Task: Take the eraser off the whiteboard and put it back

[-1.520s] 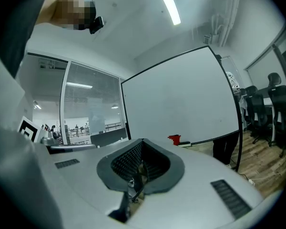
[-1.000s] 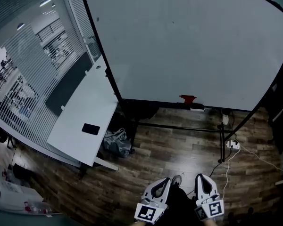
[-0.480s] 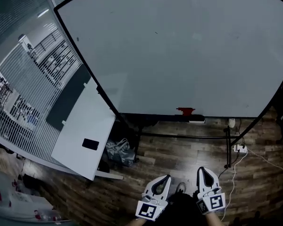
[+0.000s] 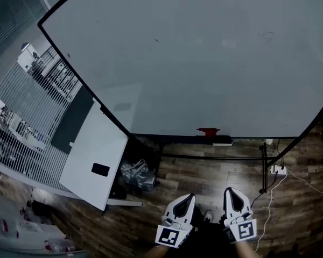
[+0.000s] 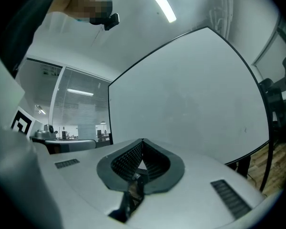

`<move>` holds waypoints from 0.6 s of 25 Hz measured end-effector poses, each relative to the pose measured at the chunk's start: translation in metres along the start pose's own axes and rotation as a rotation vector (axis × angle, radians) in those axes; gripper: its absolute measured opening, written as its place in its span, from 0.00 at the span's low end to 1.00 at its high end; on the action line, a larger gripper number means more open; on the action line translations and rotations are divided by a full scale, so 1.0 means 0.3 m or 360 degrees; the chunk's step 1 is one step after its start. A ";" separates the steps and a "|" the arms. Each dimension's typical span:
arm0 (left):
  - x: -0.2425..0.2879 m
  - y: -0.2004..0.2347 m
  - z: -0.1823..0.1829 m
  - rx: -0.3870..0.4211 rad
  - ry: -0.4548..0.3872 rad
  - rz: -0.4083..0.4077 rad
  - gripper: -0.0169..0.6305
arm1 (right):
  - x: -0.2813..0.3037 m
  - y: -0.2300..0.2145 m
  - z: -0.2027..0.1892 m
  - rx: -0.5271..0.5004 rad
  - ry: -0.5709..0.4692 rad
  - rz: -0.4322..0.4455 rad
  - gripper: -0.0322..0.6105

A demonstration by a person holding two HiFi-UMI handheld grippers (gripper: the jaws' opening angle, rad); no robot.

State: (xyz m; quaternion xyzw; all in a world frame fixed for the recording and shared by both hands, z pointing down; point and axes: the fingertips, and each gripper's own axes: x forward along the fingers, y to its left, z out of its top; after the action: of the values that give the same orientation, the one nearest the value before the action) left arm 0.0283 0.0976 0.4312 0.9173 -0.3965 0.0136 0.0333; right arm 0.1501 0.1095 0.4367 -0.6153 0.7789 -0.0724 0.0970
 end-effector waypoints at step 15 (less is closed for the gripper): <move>0.293 0.108 -0.084 -0.0048 0.0047 -0.0167 0.04 | 0.243 -0.172 -0.145 0.0207 0.0100 -0.0151 0.07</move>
State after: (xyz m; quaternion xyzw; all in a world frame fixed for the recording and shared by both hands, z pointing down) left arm 0.0651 0.0134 0.4624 0.9360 -0.3473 0.0195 0.0536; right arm 0.1720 0.0263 0.4863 -0.6414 0.7451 -0.1468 0.1087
